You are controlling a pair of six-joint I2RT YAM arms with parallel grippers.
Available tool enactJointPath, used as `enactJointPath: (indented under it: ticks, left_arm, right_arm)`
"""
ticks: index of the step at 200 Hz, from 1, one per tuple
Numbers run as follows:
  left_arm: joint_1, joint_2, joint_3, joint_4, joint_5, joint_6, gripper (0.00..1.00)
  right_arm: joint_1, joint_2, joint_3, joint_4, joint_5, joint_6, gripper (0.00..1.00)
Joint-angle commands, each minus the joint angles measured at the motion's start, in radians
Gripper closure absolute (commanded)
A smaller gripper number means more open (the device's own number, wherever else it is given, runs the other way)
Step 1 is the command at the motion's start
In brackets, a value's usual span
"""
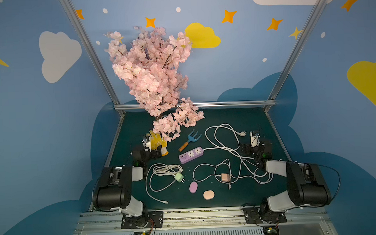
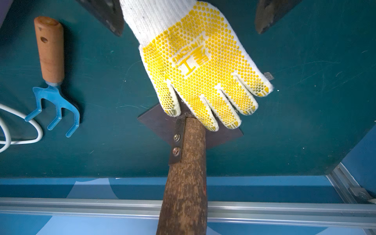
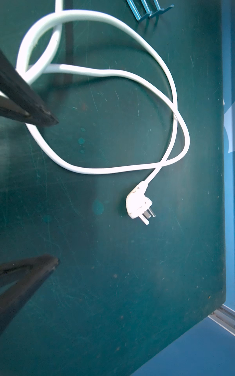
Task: Charge the bluetooth headset
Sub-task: Pick up the plug from the center of the board.
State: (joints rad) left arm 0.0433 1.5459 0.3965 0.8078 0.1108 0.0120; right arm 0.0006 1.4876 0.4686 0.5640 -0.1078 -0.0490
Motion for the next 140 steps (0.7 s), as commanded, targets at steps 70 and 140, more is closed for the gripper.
enactJointPath:
  ticks: [70, 140]
  left_arm:
    - [0.004, -0.01, 0.006, -0.001, 0.002, -0.004, 0.0]
    - [0.004, -0.009, 0.012, -0.01, -0.019, -0.012, 0.0]
  right_arm:
    - [-0.024, -0.012, 0.006, 0.026, -0.068, 0.009, 0.02]
    - [-0.023, -0.015, 0.004, 0.031, -0.071, 0.009, 0.01]
